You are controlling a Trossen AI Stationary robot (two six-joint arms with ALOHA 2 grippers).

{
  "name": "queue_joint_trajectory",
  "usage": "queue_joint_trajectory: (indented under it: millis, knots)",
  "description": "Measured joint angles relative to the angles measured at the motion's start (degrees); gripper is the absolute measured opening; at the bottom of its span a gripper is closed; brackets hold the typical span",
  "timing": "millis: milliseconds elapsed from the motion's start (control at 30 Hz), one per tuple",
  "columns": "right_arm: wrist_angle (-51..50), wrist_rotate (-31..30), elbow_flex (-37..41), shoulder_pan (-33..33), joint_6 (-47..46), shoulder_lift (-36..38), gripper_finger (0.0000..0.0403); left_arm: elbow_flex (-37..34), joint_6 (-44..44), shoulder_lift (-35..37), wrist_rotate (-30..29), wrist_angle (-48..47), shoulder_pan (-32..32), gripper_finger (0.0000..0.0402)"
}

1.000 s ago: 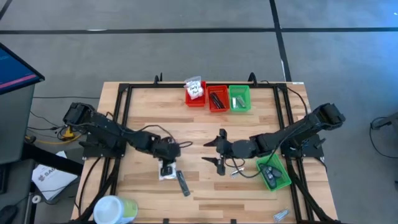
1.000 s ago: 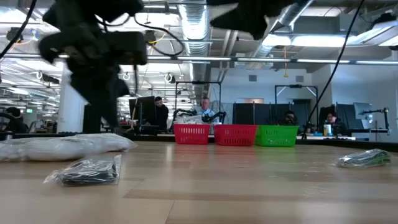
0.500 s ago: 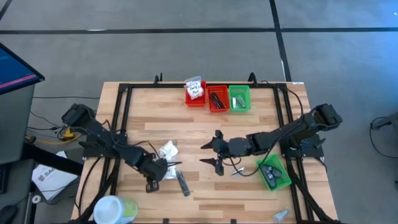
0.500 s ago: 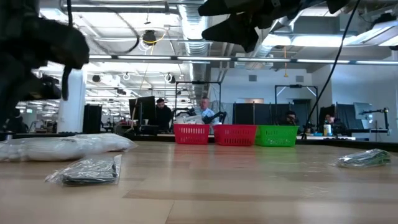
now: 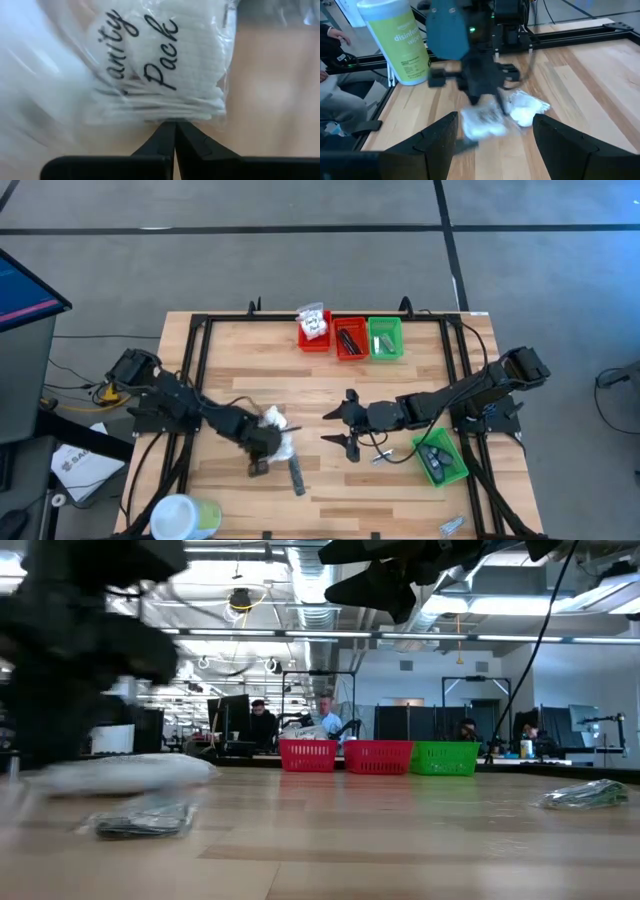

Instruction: Pick & Place Travel size toiletries

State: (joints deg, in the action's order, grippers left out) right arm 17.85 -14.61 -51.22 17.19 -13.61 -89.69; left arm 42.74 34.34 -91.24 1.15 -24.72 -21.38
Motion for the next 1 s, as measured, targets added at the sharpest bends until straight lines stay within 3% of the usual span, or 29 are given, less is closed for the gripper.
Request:
queue_joint_trajectory:
  millis: [67, 133, 367, 533, 733, 867, 1000]
  knots:
    - [-0.07, 0.00, 0.00, 0.00, -0.01, 0.00, 0.0248, 0.86, -3.45, -0.24, -6.23, 1.89, 1.80, 0.0001]
    - [-0.20, 0.00, 0.00, 0.00, -0.01, 0.00, 0.0248, 1.40, -6.55, -0.15, -8.19, 3.69, 3.79, 0.0001]
    - [-0.86, 0.00, 0.00, 0.02, -0.01, 0.00, 0.0248, 1.59, -11.60, -0.14, -10.61, 6.03, 10.10, 0.0001]
    - [-2.34, -0.03, 0.00, -0.06, -0.04, 0.00, 0.0248, 1.59, -10.12, 0.11, -11.15, 7.57, 8.78, 0.0001]
    - [-3.22, -0.22, 0.00, -0.56, -1.11, 0.00, 0.0248, 1.59, -10.36, 0.11, -12.37, 17.30, 5.93, 0.0001]
    - [-3.29, -0.22, 0.00, -0.90, -1.48, 0.00, 0.0248, 1.70, -11.90, -0.75, -12.33, 23.50, 6.90, 0.0001]
    - [-3.35, -0.23, 0.00, -0.92, -1.48, 0.00, 0.0248, 1.66, -12.63, -3.37, -12.14, 23.56, 8.04, 0.0001]
